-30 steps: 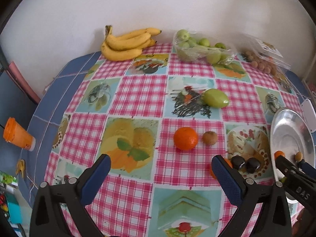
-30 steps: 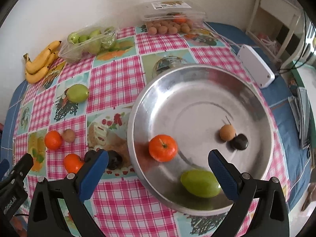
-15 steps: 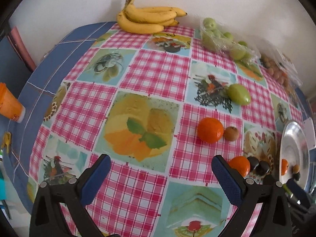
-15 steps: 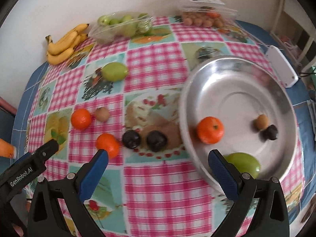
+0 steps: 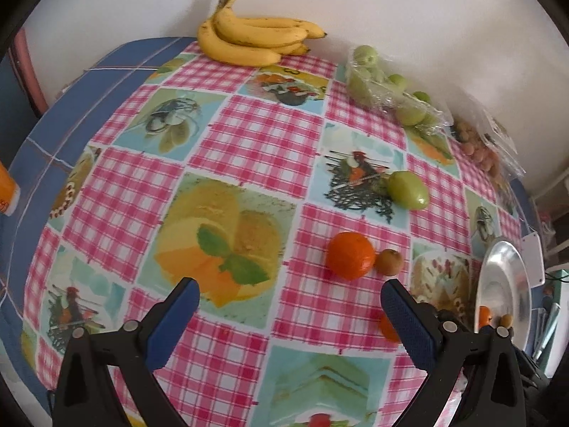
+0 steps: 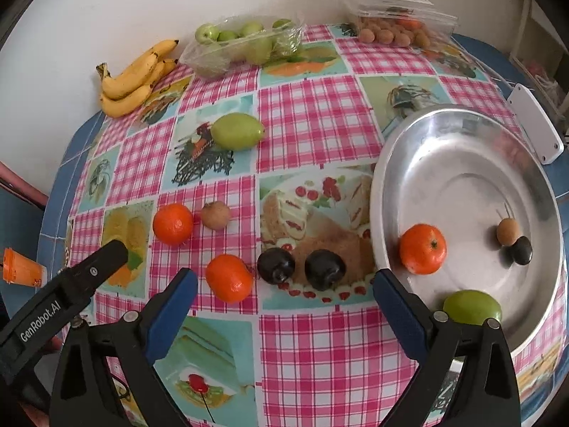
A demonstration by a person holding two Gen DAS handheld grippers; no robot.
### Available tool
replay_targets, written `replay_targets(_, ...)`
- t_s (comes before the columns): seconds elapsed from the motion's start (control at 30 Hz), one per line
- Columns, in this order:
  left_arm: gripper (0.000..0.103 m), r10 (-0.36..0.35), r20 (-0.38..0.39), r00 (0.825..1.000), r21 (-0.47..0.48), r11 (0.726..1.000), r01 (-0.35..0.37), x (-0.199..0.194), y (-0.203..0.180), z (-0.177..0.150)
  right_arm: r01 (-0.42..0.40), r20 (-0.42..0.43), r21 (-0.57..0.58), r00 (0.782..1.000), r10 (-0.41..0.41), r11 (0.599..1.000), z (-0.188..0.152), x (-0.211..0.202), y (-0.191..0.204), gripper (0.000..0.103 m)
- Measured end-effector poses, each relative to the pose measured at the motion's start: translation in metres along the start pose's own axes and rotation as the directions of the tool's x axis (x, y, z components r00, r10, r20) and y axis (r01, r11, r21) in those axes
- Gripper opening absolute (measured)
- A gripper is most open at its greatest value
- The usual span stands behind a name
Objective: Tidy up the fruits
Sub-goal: 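Grasp a black plum with the right tool while the left tool grasps an orange tangerine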
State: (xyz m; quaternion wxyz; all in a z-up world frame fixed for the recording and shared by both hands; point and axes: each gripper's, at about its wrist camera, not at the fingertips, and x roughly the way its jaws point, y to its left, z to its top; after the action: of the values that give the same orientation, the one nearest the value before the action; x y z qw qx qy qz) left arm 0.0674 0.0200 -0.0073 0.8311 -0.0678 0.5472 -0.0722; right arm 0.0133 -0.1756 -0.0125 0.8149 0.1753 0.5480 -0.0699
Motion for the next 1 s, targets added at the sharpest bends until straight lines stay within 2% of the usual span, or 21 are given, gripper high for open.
replay_targets(0.13,0.103,-0.047,-0.027,0.999,0.015,0.999,0.048,0.003,-0.008,0.003,-0.018,-0.005,0.017,1.000,0.018,1.000,0.004,0.001,-0.006,0.072)
replay_targets(0.17,0.103,-0.052,-0.031,0.998,0.016,0.998,0.052,0.003,-0.010,0.003,-0.020,-0.009,0.019,1.000,0.020,1.000,0.004,0.003,-0.007,0.070)
replay_targets(0.33,0.102,-0.089,-0.059,0.994,0.010,0.996,0.089,0.010,-0.017,0.003,-0.021,-0.031,0.006,0.999,0.021,1.000,0.005,0.009,-0.009,0.050)
replay_targets(0.47,0.101,-0.133,-0.100,0.986,0.012,0.991,0.135,0.019,-0.024,0.000,0.008,-0.038,-0.005,0.999,-0.008,1.000,0.005,0.012,-0.013,0.043)
replay_targets(0.6,0.095,-0.183,-0.147,0.972,0.009,0.982,0.186,0.028,-0.033,-0.004,0.019,-0.049,0.010,0.999,-0.019,1.000,0.006,0.016,-0.019,0.035)
replay_targets(0.77,0.089,-0.186,-0.176,0.967,0.028,0.981,0.193,0.035,-0.046,-0.008,0.023,-0.073,0.012,0.997,-0.022,1.000,0.004,0.022,-0.023,0.030)
replay_targets(1.0,0.081,-0.184,-0.198,0.963,0.045,0.980,0.196,0.043,-0.058,-0.012,0.032,-0.090,-0.008,0.995,-0.032,0.999,0.003,0.026,-0.023,0.030)
